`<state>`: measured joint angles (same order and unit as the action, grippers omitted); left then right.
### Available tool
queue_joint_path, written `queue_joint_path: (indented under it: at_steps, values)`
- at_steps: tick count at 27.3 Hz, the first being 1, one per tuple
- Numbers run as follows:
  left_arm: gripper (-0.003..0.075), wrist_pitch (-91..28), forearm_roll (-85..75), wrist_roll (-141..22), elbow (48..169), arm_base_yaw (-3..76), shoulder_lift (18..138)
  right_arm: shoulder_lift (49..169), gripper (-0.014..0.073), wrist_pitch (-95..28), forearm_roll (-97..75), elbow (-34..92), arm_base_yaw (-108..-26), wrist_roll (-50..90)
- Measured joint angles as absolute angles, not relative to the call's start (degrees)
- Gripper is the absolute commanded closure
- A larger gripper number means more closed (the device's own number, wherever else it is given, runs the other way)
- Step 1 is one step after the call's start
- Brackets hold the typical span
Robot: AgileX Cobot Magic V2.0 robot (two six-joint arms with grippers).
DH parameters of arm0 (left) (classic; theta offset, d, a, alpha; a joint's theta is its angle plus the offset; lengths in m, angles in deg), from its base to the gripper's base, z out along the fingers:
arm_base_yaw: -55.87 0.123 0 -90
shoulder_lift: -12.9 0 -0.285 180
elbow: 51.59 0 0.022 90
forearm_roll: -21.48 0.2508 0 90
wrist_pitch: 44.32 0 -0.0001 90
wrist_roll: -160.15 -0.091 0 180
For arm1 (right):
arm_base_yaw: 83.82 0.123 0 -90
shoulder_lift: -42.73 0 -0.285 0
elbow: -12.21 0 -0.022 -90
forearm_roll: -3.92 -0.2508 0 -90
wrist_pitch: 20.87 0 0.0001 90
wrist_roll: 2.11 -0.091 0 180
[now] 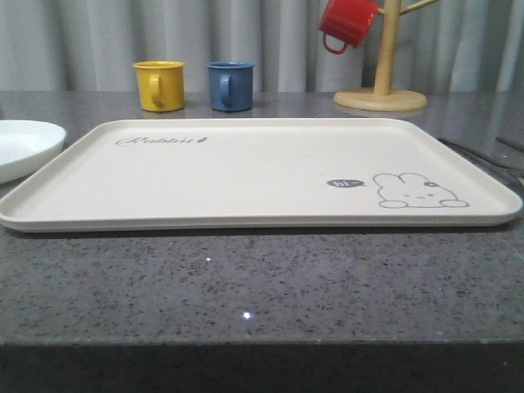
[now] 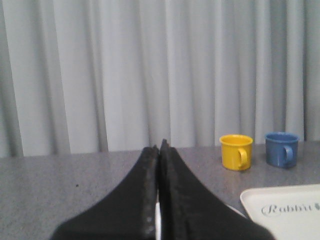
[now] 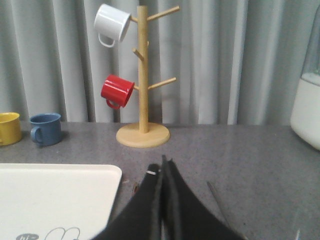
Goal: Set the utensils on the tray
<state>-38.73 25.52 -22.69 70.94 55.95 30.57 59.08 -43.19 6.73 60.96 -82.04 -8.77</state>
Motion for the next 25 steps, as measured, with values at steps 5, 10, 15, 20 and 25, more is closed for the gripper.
queue_joint_path:
  at_steps: [5, 10, 15, 20, 25]
  values:
    - [0.0739, -32.3, 25.6, -22.7, 77.0, 55.9, 41.4, 70.3, 0.0652, -45.8, 9.0, 56.5, -82.0, -8.8]
    - [0.0659, -31.8, 25.6, -22.7, 77.9, 55.9, 44.3, 73.8, 0.0561, -46.3, 9.7, 56.4, -82.0, -8.8]
    - [0.0201, -31.8, 25.6, -22.7, 78.0, 55.9, 44.3, 73.8, 0.0118, -46.3, 9.8, 56.4, -82.0, -8.8]
    - [0.0121, -32.0, 25.6, -22.7, 77.9, 55.9, 44.3, 73.8, -0.0029, -46.3, 9.9, 56.4, -82.0, -8.8]
    - [0.0121, -31.9, 25.3, -22.7, 77.1, 55.9, 45.0, 73.8, -0.0029, -46.3, 9.9, 56.4, -82.0, -8.8]
